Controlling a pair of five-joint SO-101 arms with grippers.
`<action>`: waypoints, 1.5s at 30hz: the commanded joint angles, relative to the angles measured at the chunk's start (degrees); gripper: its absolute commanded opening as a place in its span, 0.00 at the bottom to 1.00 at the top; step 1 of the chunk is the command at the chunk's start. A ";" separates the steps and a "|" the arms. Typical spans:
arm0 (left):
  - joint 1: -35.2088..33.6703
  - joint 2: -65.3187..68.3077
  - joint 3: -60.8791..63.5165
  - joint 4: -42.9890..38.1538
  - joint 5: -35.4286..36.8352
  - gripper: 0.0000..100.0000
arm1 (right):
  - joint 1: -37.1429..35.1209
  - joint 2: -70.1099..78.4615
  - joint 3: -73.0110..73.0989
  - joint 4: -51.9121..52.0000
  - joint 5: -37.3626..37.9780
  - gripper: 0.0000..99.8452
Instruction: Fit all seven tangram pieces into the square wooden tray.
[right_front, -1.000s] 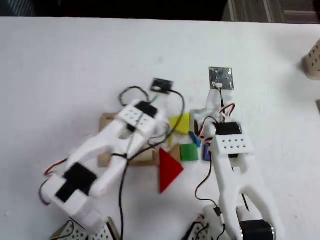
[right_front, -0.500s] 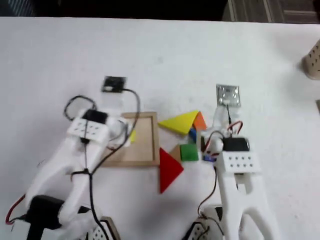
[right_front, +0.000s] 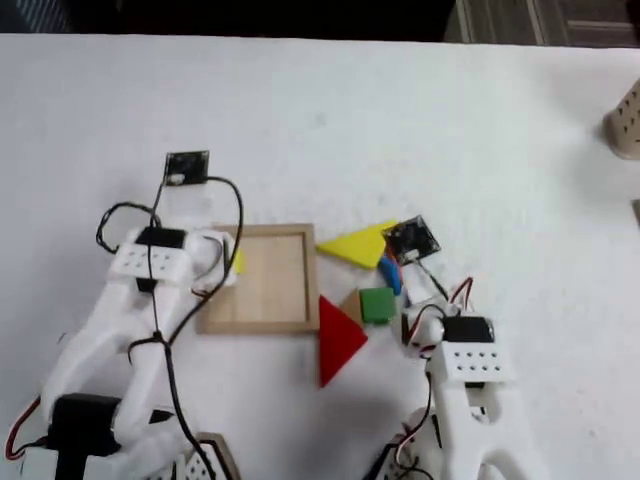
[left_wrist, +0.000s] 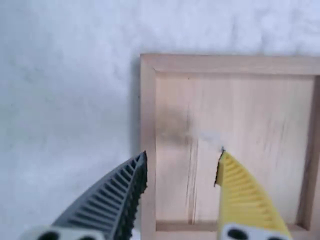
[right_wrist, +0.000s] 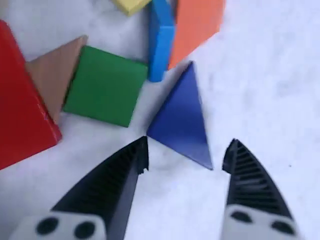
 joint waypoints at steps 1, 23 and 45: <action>-0.40 -2.42 -0.35 -1.14 -0.70 0.25 | 2.15 -0.57 -0.35 -3.12 0.53 0.26; -0.40 -2.42 -0.44 -1.14 -1.41 0.25 | -0.40 26.42 -13.71 -2.86 0.26 0.26; -0.57 -2.42 -0.35 -1.14 -4.31 0.25 | -0.66 31.69 -20.31 -2.33 -12.48 0.26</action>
